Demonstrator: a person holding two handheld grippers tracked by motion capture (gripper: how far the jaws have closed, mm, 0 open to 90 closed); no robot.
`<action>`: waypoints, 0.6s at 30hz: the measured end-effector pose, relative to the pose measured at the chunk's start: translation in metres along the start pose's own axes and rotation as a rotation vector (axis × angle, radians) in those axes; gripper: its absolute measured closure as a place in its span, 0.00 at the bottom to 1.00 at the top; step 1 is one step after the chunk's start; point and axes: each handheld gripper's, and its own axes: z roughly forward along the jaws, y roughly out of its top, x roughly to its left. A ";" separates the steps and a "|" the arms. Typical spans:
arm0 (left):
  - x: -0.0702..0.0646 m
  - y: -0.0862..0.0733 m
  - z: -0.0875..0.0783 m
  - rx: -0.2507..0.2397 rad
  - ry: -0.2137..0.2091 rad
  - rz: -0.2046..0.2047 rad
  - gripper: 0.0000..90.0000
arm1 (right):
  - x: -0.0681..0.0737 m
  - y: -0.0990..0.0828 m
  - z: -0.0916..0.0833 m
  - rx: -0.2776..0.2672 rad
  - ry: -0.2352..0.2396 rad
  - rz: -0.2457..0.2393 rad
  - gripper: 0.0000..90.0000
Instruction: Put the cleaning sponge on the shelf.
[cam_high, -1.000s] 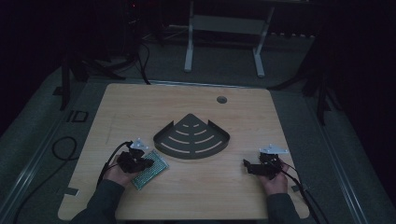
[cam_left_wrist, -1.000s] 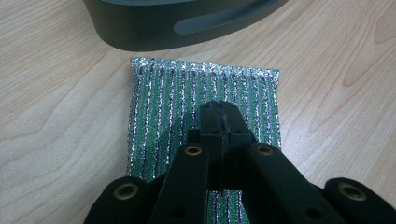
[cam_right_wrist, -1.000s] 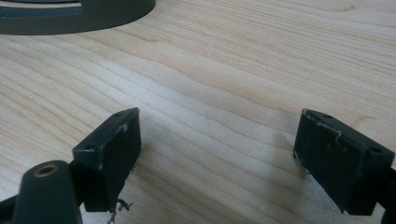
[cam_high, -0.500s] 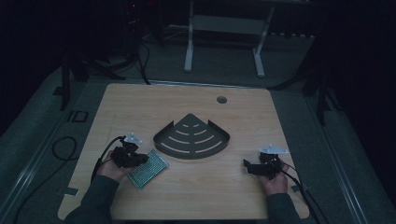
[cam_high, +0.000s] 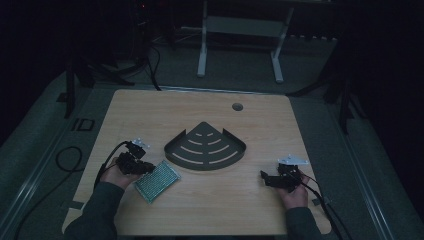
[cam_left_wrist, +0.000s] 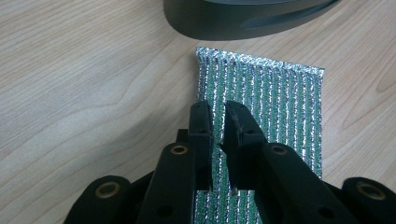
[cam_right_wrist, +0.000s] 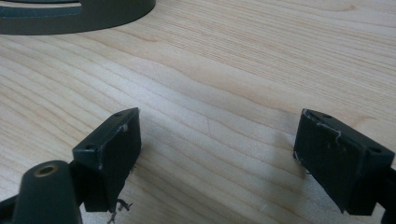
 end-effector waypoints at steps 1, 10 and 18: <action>0.001 0.000 0.000 0.003 -0.002 -0.002 0.90 | 0.000 0.000 0.000 0.000 0.000 -0.001 0.16; 0.009 0.008 0.000 0.071 -0.045 0.002 0.91 | 0.000 0.000 0.000 0.000 0.000 0.000 0.16; 0.016 0.015 -0.001 0.116 -0.068 0.002 0.90 | 0.000 0.000 0.000 0.000 0.000 0.000 0.16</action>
